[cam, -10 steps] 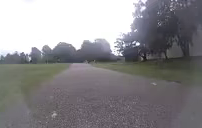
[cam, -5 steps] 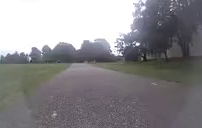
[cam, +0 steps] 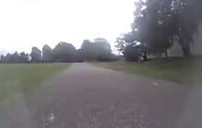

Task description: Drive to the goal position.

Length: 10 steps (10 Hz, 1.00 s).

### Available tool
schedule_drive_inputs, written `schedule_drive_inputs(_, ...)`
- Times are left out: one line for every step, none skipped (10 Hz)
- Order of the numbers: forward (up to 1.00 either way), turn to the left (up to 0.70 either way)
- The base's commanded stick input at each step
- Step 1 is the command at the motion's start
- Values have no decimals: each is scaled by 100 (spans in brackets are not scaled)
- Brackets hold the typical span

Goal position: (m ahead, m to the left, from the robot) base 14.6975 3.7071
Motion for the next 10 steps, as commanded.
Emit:
schedule_drive_inputs(70,0)
schedule_drive_inputs(70,0)
schedule_drive_inputs(70,0)
schedule_drive_inputs(70,0)
schedule_drive_inputs(70,0)
schedule_drive_inputs(70,0)
schedule_drive_inputs(70,0)
schedule_drive_inputs(70,0)
schedule_drive_inputs(70,0)
schedule_drive_inputs(70,0)
